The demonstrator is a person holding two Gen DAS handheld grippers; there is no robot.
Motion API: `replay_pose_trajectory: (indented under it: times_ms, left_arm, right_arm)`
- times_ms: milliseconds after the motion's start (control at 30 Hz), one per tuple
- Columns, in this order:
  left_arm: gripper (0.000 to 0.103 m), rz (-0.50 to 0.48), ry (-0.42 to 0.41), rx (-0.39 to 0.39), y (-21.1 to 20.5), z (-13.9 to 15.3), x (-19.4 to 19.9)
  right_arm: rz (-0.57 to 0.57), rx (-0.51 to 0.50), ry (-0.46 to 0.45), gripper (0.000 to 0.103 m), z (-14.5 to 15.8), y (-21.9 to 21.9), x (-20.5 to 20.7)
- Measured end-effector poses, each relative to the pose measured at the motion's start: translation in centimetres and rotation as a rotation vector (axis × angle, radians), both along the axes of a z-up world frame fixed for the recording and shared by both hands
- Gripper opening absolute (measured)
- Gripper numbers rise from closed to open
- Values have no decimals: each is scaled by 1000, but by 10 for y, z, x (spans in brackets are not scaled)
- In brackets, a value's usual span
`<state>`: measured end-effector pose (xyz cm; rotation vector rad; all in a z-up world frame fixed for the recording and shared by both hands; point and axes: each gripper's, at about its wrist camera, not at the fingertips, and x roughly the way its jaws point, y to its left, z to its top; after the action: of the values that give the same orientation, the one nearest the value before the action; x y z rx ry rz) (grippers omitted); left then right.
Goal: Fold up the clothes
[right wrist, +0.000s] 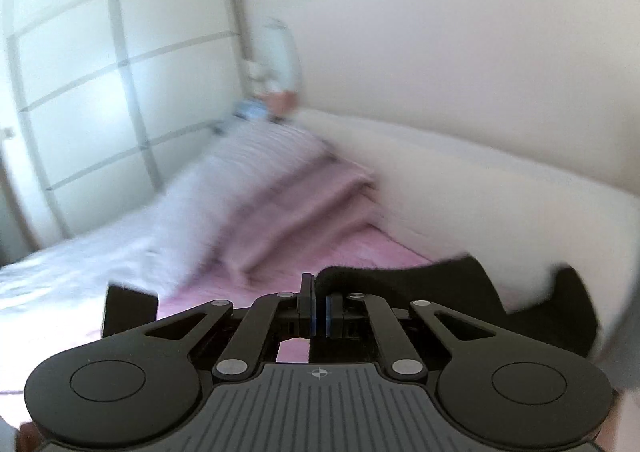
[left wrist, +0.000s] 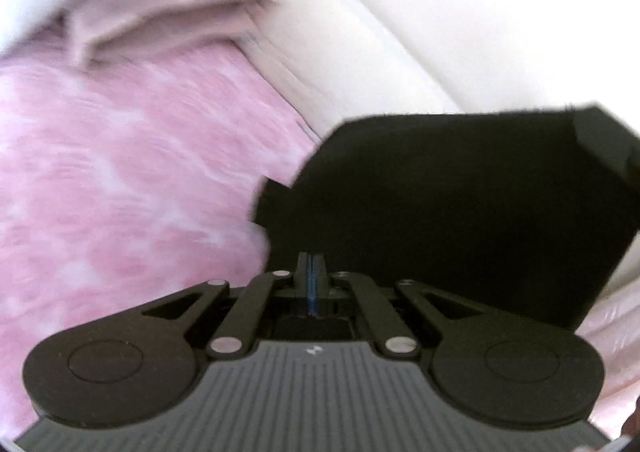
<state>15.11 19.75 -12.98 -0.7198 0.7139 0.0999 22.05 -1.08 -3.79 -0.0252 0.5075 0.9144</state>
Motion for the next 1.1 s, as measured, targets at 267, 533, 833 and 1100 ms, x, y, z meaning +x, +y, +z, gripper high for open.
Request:
replay_pose_trajectory:
  times_ms: [267, 533, 833, 1100]
  left_arm:
    - [0, 372, -118, 83, 55, 76, -228]
    - [0, 776, -128, 243, 67, 145, -441]
    - [0, 1059, 190, 265, 34, 133, -556]
    - [2, 1080, 311, 202, -40, 98, -558]
  right_arm:
    - [273, 183, 1, 2, 68, 74, -122]
    - [563, 356, 48, 3, 136, 146, -237]
    - [811, -188, 90, 33, 70, 233, -322]
    - [996, -422, 17, 39, 14, 187, -369]
